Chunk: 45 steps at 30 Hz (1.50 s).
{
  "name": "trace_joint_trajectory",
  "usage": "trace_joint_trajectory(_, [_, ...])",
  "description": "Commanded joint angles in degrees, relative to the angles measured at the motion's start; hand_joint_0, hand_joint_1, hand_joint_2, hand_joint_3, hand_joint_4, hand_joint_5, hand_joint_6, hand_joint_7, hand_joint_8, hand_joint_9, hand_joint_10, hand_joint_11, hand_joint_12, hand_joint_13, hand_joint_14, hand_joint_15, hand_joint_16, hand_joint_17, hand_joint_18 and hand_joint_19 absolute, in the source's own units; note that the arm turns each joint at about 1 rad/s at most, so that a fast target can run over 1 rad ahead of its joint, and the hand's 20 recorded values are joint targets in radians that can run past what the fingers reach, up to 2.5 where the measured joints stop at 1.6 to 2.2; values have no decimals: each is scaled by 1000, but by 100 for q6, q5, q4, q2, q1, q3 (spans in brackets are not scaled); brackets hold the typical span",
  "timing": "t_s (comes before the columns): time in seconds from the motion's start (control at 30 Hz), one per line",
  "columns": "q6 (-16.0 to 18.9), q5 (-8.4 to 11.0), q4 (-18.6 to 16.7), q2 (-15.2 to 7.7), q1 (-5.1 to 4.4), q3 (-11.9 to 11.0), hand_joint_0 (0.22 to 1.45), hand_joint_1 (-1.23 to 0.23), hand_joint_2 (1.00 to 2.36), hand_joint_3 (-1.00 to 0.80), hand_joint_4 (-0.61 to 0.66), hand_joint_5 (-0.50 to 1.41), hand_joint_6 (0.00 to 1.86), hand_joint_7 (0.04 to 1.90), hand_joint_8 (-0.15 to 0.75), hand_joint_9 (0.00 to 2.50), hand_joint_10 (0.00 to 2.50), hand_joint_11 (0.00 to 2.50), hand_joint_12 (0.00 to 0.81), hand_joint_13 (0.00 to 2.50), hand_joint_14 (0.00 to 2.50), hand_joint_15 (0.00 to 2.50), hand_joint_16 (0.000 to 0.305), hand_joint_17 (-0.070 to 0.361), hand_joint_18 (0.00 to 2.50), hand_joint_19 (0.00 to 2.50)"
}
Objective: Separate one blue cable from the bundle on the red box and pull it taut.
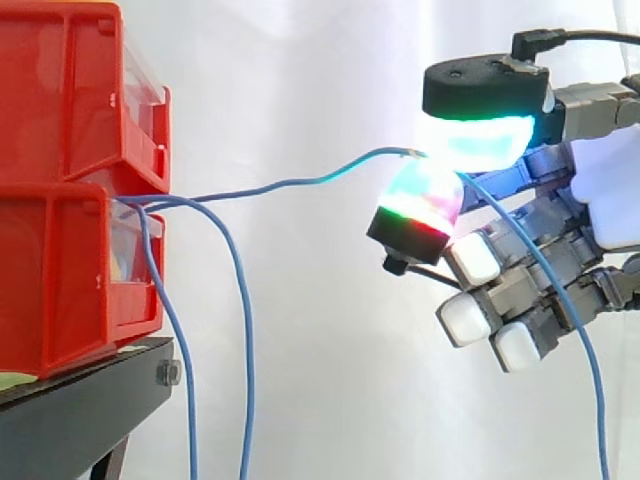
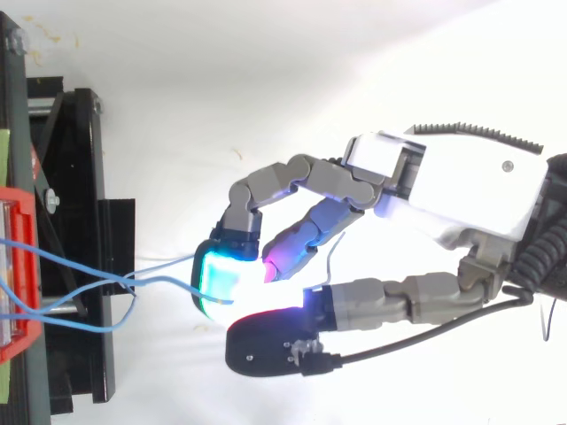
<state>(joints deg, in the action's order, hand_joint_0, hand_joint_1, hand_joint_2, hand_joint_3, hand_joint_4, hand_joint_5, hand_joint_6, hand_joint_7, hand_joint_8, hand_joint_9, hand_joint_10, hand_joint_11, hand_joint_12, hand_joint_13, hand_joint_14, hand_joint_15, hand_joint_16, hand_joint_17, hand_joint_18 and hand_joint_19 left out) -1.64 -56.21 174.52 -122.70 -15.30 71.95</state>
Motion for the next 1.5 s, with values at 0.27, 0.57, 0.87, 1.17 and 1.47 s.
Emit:
trace_joint_trajectory(0.27, [-20, 5, -58, -8, -8, 4, 619, -853, 1017, 72, 76, -94, 880, 1211, 388, 1097, 11, 437, 401, 904, 10, 320, 53, 120, 888, 423])
trace_joint_trajectory(0.57, [-20, 5, -58, 1, -8, -5, 623, -848, 1016, 63, 67, -98, 883, 1201, 389, 1090, 13, 444, 405, 901, 10, 321, 53, 120, 871, 420])
trace_joint_trajectory(0.87, [-20, 14, -58, 1, -8, 4, 624, -844, 1017, 53, 68, -100, 885, 1184, 382, 1089, 12, 447, 402, 887, 10, 321, 53, 119, 853, 416])
trace_joint_trajectory(1.17, [-20, 14, -58, 1, -8, 4, 625, -844, 1017, 39, 65, -101, 884, 1180, 379, 1102, 12, 454, 386, 879, 10, 323, 52, 118, 847, 400])
trace_joint_trajectory(1.47, [-20, 14, -58, 1, -8, 4, 619, -844, 1017, 53, 60, -102, 888, 1161, 369, 1049, 13, 431, 406, 786, 9, 294, 53, 120, 761, 356])
